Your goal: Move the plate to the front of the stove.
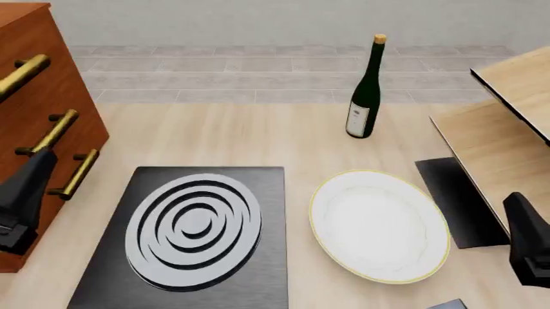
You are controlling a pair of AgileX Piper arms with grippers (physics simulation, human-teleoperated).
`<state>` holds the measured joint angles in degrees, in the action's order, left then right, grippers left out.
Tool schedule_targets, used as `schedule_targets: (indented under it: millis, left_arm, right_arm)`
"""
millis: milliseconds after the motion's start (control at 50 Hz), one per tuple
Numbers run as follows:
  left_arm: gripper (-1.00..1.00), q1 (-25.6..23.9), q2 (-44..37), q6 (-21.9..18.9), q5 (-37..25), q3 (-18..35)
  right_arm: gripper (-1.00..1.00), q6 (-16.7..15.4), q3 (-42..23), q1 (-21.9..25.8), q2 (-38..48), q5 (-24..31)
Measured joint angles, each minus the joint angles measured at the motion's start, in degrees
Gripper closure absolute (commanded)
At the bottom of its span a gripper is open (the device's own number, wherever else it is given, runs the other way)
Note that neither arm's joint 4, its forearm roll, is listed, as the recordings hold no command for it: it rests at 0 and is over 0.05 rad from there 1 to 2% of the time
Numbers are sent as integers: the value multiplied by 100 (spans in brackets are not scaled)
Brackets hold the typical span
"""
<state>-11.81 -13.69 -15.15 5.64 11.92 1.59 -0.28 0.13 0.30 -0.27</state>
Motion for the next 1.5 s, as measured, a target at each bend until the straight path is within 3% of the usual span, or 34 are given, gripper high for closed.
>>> schedule_targets:
  millis: [380, 680, 1500]
  left_arm:
    - [-100, -1313, -1926, -1202, 659, 752]
    - [-100, -2167, -2912, -1924, 624, 1393]
    - [-100, -4509, -4279, -3397, 61, 2346]
  right_arm:
    - [-100, -1, 4, -9, 3, 11]
    - [-100, 0, 5, -11, 5, 13]
    - [-100, -2, 5, -5, 3, 12]
